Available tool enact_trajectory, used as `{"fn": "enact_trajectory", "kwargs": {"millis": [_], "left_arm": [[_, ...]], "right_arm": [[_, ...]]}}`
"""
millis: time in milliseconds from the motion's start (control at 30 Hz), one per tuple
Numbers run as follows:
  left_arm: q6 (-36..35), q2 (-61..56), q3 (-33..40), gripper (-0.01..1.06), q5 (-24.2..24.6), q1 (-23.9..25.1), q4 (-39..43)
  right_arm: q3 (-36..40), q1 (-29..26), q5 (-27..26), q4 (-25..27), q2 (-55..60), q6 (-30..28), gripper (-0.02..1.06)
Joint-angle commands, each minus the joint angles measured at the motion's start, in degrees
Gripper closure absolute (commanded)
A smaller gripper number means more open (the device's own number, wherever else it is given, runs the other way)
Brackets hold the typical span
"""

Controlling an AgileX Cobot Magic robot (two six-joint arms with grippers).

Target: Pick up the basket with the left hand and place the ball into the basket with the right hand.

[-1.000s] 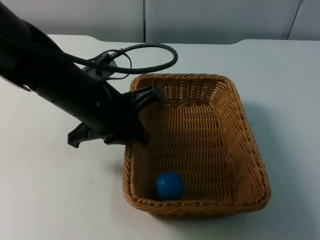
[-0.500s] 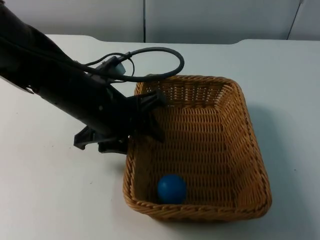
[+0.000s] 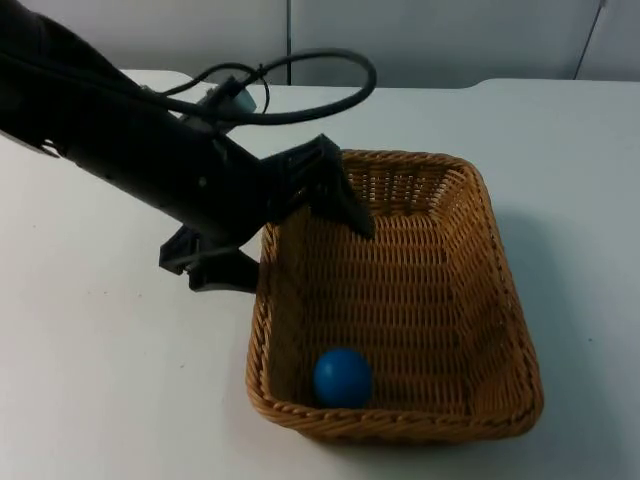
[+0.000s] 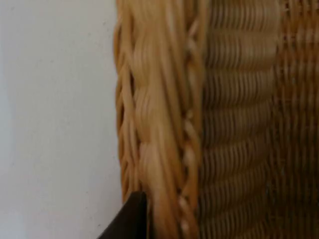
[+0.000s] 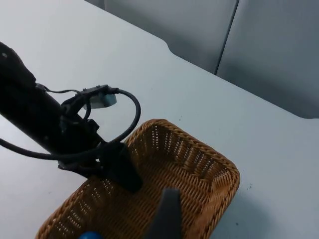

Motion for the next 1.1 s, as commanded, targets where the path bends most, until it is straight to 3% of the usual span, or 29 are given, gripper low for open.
{"fn": "enact_trajectory", "kwargs": {"millis": [0,233,367,600,767,800,900,1067], "left_arm": [[0.2,-3.5,0.0,0.00,0.5,-0.3,1.3],[0.2,-11.9,0.0,0.00,0.3,1.1,3.6],[0.2,-18.3,0.0,0.00,0.3,2.0,8.9],[-2.3,-31.1,0.1,0.00,-1.1,2.0,21.8],[-12.4,-40.4,0.1,0.00,0.1,2.0,39.1],[-12.4,-40.4,0.1,0.00,0.1,2.0,39.1],[-14.9,-44.6,0.3,0.00,2.1,2.0,45.7],[-15.6,-50.1,3.6,0.00,1.9,2.0,48.0]], "right_arm": [[0.3,-0.1,-0.8,-0.6,-0.5,0.2,0.28],[0.3,-0.1,-0.8,-1.3,-0.6,0.2,0.28],[0.3,-0.1,-0.3,-1.3,-0.6,0.1,0.28],[0.3,-0.1,-0.3,-1.3,-0.6,-0.3,0.28],[0.6,-0.1,-0.5,-0.1,-2.5,-1.5,0.28],[0.6,-0.1,-0.5,-0.1,-2.5,-1.5,0.28],[4.5,-0.1,-2.9,0.0,-6.5,-1.5,0.28],[13.6,-0.1,-7.9,0.0,-12.1,-1.5,0.28]]}}
